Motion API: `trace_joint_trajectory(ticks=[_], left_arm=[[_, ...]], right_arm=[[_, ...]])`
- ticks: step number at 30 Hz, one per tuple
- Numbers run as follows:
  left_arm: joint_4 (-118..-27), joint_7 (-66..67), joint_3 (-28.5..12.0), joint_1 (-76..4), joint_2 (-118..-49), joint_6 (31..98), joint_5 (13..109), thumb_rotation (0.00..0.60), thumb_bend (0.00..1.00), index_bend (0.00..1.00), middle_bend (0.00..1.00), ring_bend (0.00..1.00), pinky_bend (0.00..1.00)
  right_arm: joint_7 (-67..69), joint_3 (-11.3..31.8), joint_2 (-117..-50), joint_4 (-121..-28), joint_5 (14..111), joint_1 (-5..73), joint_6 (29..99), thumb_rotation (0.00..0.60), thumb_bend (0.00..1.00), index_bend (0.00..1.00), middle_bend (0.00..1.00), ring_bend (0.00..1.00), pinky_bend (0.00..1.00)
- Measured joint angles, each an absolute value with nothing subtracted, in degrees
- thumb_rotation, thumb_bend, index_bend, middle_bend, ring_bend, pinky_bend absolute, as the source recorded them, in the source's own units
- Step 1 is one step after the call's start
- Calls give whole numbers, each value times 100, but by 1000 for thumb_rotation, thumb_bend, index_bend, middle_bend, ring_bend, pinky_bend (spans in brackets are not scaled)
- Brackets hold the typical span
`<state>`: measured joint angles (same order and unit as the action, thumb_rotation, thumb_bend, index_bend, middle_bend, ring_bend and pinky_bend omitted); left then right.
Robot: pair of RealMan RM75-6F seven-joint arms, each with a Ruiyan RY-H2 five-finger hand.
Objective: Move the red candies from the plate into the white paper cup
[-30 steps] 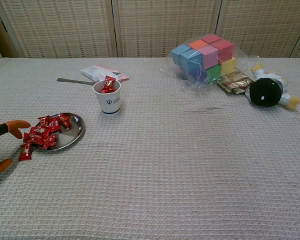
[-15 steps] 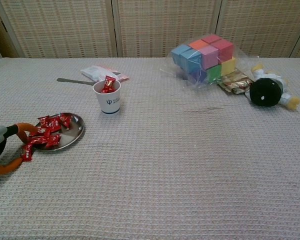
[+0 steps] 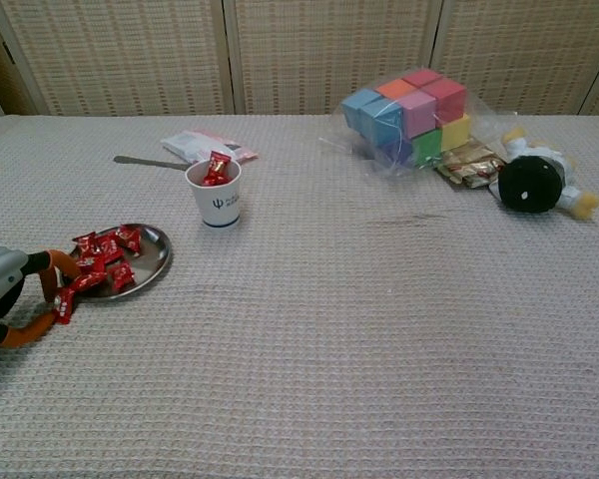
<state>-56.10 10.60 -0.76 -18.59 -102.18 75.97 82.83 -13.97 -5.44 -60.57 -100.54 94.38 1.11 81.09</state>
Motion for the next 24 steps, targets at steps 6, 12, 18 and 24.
trace_joint_trajectory(ticks=[6, 12, 18, 24], left_arm=[[-5559, 1025, -91, -1828, -10260, 7669, 8353, 600, 396, 372, 521, 696, 1000], [-5553, 902, -88, -1781, -10269, 7833, 8472, 600, 390, 400, 541, 700, 1000], [-5545, 807, -59, -1712, -10269, 7935, 8568, 600, 392, 418, 553, 700, 1000], [-5583, 820, -18, -1684, -10280, 7954, 8647, 600, 395, 367, 532, 700, 1000]], right_arm=[[-1389, -541, -6053, -10058, 9435, 106, 8114, 600, 114, 0, 0, 0, 0], [-1378, -536, -6050, -10059, 9433, 101, 8126, 600, 114, 0, 0, 0, 0], [-1376, -537, -6050, -10058, 9441, 99, 8128, 600, 114, 0, 0, 0, 0], [-1393, -542, -6057, -10057, 9449, 94, 8127, 600, 114, 0, 0, 0, 0]])
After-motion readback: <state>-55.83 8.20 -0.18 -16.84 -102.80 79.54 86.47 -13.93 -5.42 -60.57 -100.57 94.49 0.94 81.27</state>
